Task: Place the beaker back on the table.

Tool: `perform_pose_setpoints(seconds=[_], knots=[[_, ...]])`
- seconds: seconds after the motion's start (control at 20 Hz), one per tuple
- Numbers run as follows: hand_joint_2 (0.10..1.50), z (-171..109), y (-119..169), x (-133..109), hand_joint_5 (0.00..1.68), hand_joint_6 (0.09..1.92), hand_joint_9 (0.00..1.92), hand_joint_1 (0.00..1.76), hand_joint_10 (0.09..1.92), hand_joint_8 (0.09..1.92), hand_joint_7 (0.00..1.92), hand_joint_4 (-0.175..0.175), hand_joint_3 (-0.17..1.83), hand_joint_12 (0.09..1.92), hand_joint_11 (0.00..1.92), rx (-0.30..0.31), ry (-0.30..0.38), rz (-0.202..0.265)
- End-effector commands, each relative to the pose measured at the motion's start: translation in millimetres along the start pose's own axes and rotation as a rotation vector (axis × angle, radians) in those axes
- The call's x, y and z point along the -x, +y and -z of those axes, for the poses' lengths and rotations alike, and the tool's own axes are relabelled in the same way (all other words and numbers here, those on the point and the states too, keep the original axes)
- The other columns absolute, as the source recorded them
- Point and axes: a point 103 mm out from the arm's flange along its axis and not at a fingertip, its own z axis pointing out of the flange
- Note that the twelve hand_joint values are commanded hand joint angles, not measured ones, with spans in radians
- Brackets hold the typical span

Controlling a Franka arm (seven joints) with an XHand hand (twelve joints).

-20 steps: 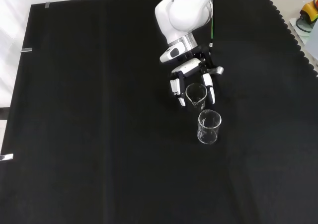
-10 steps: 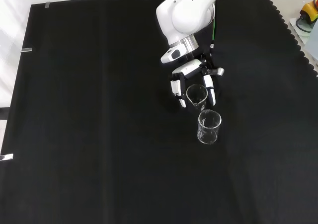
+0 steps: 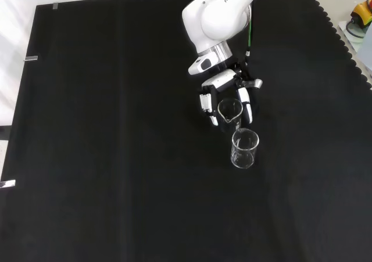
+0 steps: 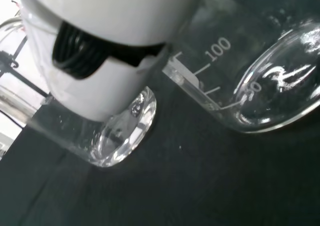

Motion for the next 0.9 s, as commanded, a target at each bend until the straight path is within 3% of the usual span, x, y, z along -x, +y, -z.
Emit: perform_pose_setpoints(seconds=[0.05,0.15,0.25,0.6,0.9], knots=[[0.56,2.6,-4.8,2.2,1.03,0.72,1.49,1.42,0.09,0.32,1.48,-0.077,0.71,0.83,1.12,-0.016,-0.016,0.005],[0.43,2.2,-5.8,2.1,0.95,0.8,1.44,1.31,0.09,0.35,1.4,-0.041,0.91,0.9,1.02,-0.02,-0.019,0.01],[0.36,2.0,-8.4,1.7,0.88,0.84,1.4,1.25,0.09,0.38,1.33,-0.028,1.01,0.98,0.91,-0.01,-0.029,0.016],[0.3,1.5,-15.1,-0.2,0.58,0.85,1.11,1.17,0.09,0.54,1.01,-0.015,1.05,1.25,0.43,0.007,-0.077,0.02],[0.28,-0.2,-16.9,-0.3,0.41,0.74,0.98,1.12,0.09,0.6,0.86,-0.032,1.03,1.3,0.26,0.011,-0.087,0.01]])
